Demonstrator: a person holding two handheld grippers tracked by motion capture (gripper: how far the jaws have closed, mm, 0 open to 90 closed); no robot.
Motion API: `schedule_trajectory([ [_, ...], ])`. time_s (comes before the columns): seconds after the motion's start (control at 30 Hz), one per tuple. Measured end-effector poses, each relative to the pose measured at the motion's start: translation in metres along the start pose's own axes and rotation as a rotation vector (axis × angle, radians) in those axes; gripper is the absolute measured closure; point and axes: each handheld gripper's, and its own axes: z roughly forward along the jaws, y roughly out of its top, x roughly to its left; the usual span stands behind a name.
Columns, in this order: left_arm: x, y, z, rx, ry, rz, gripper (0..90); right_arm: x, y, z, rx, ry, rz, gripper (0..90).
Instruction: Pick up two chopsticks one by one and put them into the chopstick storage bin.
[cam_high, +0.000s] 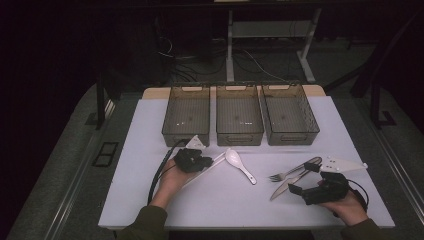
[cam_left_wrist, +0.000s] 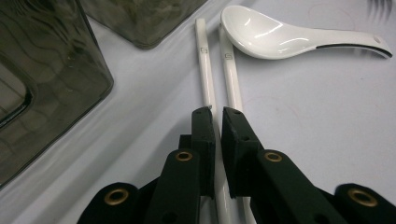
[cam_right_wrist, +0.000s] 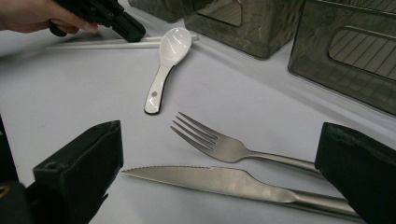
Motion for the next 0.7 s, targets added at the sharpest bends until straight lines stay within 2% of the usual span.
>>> schedule_trajectory([
  [0.07, -0.0001, -0.0007, 0.0001, -0.008, -0.001, -0.007, 83.0, 0.0002, 0.0, 0.0, 0.001, 0.0, 0.0, 1.1],
  [0.13, 0.0002, -0.0009, -0.0003, -0.005, 0.002, 0.004, 83.5, 0.0001, 0.0, -0.0002, 0.0, 0.001, -0.001, 1.1],
  [0.2, -0.0008, -0.001, 0.0001, -0.011, 0.004, -0.015, 83.8, 0.0001, -0.0001, -0.0002, 0.0, 0.001, 0.0, 1.1],
  [0.4, 0.0005, -0.0011, -0.0006, -0.01, -0.001, -0.009, 84.0, 0.0004, -0.0002, -0.0002, 0.001, 0.002, -0.004, 1.1],
  [0.47, 0.0002, -0.0005, -0.0009, -0.01, 0.004, -0.014, 84.0, 0.0003, -0.0004, -0.0003, 0.0, 0.001, -0.003, 1.1],
  [0.57, -0.0005, 0.0006, -0.0029, 0.0, 0.021, 0.001, 84.0, 0.0, -0.0007, -0.0001, -0.004, 0.002, -0.001, 1.1],
  [0.7, 0.0005, 0.0014, -0.0085, -0.013, 0.028, -0.002, 84.0, 0.0005, -0.0016, 0.002, -0.02, -0.009, -0.004, 1.0],
])
